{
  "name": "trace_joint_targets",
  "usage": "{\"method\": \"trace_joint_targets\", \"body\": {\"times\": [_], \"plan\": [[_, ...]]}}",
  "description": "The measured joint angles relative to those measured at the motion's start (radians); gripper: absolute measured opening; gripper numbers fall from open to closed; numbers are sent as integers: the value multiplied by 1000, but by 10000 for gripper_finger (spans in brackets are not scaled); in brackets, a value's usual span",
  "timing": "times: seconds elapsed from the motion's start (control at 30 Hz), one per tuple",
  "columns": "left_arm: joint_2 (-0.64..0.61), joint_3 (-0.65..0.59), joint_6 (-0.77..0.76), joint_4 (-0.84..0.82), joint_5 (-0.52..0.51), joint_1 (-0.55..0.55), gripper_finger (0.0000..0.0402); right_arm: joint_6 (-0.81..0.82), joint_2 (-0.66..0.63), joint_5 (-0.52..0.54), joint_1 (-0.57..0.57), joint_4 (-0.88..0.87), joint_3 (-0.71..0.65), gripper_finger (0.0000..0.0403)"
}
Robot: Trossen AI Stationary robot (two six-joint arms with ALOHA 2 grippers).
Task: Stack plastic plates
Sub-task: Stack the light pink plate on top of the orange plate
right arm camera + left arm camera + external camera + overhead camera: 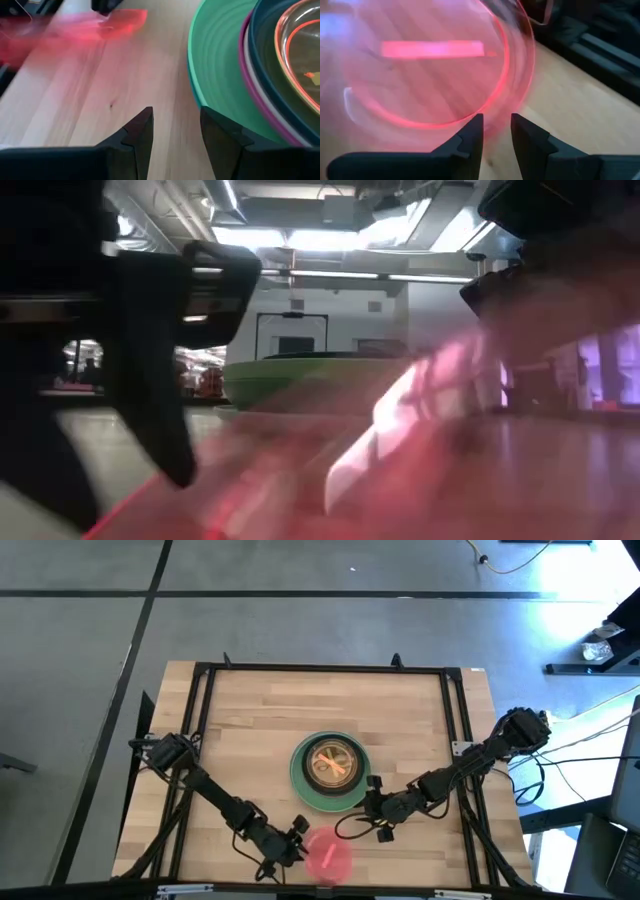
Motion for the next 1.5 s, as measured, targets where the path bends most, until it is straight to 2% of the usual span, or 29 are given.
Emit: {"method": "trace_joint_targets", "body": {"times": [0.47,0.73,0.97,1.27,1.37,1.5], "plan": [[0,0,1,11,-6,17,67,-2,0,28,0,3,0,154],[0,0,-5,20,-45,15,5,-2,0,54,0,3,0,154],[-10,0,-6,18,-87,-3,1,-3,0,54,0,3,0,154],[-94,0,-16,-12,-154,-57,0,-4,-1,44,0,1,40,154],[-127,0,-41,-25,-159,-67,0,-6,-16,41,8,-58,76,154],[-173,0,-50,-56,-195,-82,0,-1,-63,35,23,-312,164,154]]}}
